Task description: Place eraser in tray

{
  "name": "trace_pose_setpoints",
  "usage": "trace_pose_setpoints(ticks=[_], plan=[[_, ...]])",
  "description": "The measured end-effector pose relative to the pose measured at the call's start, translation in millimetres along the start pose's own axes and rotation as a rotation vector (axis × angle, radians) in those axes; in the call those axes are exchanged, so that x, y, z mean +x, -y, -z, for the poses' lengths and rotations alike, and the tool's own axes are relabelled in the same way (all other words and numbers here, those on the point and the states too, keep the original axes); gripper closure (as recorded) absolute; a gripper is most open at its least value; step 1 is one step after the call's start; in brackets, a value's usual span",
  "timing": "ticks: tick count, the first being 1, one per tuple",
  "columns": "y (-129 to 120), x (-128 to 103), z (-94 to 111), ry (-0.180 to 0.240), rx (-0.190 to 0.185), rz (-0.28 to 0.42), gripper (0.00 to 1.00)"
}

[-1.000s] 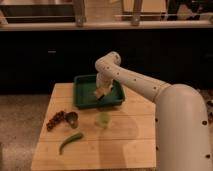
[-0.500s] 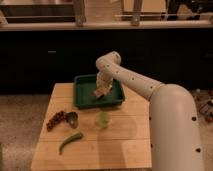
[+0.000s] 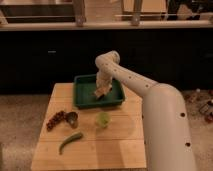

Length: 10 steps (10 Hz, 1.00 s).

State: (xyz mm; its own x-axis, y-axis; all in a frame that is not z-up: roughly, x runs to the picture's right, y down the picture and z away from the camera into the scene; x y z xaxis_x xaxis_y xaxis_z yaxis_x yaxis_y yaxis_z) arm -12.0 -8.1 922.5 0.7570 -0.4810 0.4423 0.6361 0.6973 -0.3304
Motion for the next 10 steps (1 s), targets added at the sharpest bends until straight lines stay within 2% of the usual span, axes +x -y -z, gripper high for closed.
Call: trace_pose_setpoints(ticks=[2,3,7,8,10], plan=[[3,1,-6,0.012,-0.021,0.011,0.72],[4,3,-7,0.015,-0.023,0.011,0.64],[7,12,-11,0.028,-0.032,0.0,0.23],[7,13,-11,0.032,-0.034,0.0,0.2],[5,17,-10,0.041,-0.037,-0.003,0.2]])
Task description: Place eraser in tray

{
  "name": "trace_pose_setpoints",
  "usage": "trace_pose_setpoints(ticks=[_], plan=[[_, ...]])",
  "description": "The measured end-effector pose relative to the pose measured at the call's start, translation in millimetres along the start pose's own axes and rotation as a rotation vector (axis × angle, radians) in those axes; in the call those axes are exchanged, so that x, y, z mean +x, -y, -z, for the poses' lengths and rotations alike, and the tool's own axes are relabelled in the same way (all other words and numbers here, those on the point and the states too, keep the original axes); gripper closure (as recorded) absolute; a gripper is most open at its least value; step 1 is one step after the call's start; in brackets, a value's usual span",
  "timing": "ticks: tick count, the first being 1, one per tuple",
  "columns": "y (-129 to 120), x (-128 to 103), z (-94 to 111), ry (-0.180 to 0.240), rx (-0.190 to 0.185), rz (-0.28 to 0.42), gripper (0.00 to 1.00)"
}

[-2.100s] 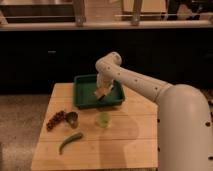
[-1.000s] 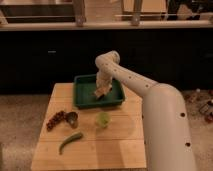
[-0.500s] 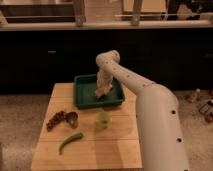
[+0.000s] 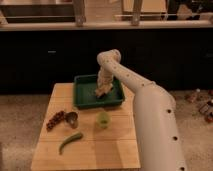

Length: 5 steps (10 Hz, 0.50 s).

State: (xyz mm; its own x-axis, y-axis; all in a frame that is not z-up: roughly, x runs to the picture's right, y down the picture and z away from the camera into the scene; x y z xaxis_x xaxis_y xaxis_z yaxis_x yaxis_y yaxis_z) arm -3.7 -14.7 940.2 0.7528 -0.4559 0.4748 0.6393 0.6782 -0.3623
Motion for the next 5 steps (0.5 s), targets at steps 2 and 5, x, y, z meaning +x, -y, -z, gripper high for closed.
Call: trace_pose_setpoints(ticks=[2,5], plan=[[-0.6,0.9,1.1,0.006,-0.001,0.003,0.2],[6.1,-1.7,5.6,0.007,0.021,0.011,0.2]])
